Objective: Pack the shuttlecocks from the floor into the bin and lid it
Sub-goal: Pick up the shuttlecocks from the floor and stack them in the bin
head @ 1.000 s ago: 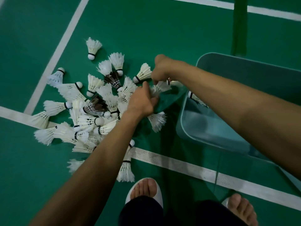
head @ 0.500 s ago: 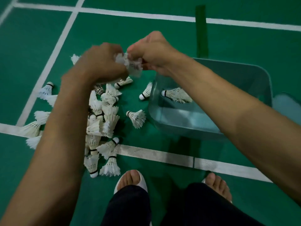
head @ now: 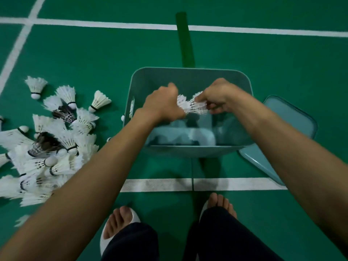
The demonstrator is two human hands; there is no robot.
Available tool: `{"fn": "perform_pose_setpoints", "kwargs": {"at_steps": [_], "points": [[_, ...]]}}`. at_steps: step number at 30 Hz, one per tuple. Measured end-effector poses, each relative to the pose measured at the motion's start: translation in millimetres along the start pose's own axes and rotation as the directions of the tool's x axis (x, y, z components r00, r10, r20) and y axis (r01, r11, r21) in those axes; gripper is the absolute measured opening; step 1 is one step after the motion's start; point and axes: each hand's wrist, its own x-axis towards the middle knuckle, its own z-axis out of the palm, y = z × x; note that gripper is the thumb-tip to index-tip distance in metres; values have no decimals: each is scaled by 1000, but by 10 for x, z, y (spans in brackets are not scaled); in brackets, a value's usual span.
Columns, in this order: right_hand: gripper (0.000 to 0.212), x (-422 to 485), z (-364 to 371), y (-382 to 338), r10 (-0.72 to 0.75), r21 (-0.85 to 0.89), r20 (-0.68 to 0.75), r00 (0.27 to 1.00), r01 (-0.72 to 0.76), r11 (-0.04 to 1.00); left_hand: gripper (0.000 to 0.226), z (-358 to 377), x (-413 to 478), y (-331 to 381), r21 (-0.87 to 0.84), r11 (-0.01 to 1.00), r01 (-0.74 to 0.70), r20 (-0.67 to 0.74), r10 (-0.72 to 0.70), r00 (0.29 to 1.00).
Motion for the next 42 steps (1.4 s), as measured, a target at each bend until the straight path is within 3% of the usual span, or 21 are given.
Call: {"fn": "perform_pose_setpoints", "kwargs": {"at_steps": [3, 6, 8, 11, 14, 18, 22, 26, 29, 31, 33, 35, 37, 40, 42], "points": [[18, 270, 92, 156, 49, 36, -151, 987, -44, 998, 35, 65, 15, -107, 61, 997, 45, 65, -49, 997], [10, 481, 242, 213, 50, -4, -249, 967, -53, 999, 50, 44, 24, -168, 64, 995, 82, 157, -91, 983], [5, 597, 355, 213, 98, 34, -200, 975, -93, 995, 59, 39, 41, -168, 26, 994, 102, 239, -105, 965], [13, 756, 501, 208, 140, 72, -136, 981, -132, 989, 50, 98, 111, -163, -45, 993, 106, 393, -79, 916], [5, 814, 594, 141, 140, 146, -45, 989, -132, 980, 42, 179, 176, -146, -59, 992, 109, 466, -69, 882], [27, 851, 640, 120, 191, 254, 96, 977, -210, 944, 37, 242, 211, -102, -30, 997, 67, 551, -40, 834], [28, 805, 616, 155, 205, 254, 168, 964, -243, 936, 27, 266, 258, -114, -112, 993, 48, 502, 15, 865], [49, 676, 353, 150, 110, 91, -39, 993, -106, 990, 31, 278, 259, -125, -165, 983, 78, 428, 0, 904], [45, 429, 134, 146, 86, 17, 122, 989, -88, 996, 36, 278, 226, -88, -226, 970, 89, 346, -6, 938], [35, 289, 61, 187, 49, -29, 249, 967, -43, 999, 53, 266, 185, -51, -270, 960, 79, 295, 4, 955], [23, 240, 29, 246, 33, -53, 290, 957, -18, 998, 53, 273, 153, -17, -318, 946, 65, 247, 16, 969], [16, 257, -9, 304, 48, -59, 237, 970, -35, 998, 46, 303, 133, -5, -348, 935, 64, 202, 8, 979], [12, 295, -48, 330, 68, -100, 113, 991, -57, 993, 55, 302, 109, -14, -305, 948, 91, 198, -31, 980], [9, 361, -48, 335, 24, -235, -115, 993, -51, 971, 80, 220, 55, -61, -97, 981, 171, 348, -128, 929], [16, 414, 1, 321, -7, -299, -174, 985, -46, 953, 95, 182, 18, -102, -22, 971, 239, 409, -210, 888]]}}
